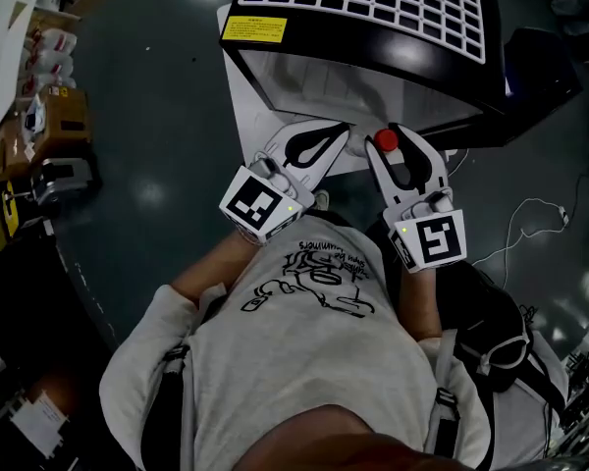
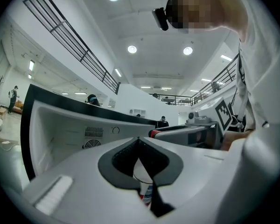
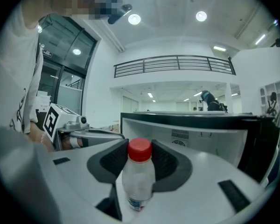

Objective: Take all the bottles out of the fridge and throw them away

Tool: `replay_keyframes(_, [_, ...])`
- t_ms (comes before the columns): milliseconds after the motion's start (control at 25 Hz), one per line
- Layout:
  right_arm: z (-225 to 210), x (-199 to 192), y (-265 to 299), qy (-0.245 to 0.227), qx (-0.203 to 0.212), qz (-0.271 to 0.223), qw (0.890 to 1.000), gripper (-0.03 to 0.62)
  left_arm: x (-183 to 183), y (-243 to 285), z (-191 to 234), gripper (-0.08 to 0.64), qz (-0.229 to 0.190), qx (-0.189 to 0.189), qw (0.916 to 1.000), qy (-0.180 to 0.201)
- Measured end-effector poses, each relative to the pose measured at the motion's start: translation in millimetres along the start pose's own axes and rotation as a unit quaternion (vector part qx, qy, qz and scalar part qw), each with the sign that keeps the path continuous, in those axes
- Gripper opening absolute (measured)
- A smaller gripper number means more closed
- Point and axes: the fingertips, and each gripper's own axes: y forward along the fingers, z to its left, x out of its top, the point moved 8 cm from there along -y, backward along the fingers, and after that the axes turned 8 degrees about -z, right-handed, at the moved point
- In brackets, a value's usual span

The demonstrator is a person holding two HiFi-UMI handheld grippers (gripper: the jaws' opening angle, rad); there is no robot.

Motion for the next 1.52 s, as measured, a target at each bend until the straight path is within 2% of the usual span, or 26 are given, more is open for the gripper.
replay_keyframes(520, [31.8, 6.7, 26.2, -0.004, 0.058, -0.007, 0.998, 0.156, 12.5, -41.3, 7.5, 0.006, -0.009, 0.045, 0.9989, 0.01])
replay_keyframes(1520, [174.5, 20.5, 123.0, -0.009, 0.161, -0.003, 0.987, 0.158, 48.4, -204.3, 62.6, 0.006, -0.021, 0.147, 0.9886, 0.021])
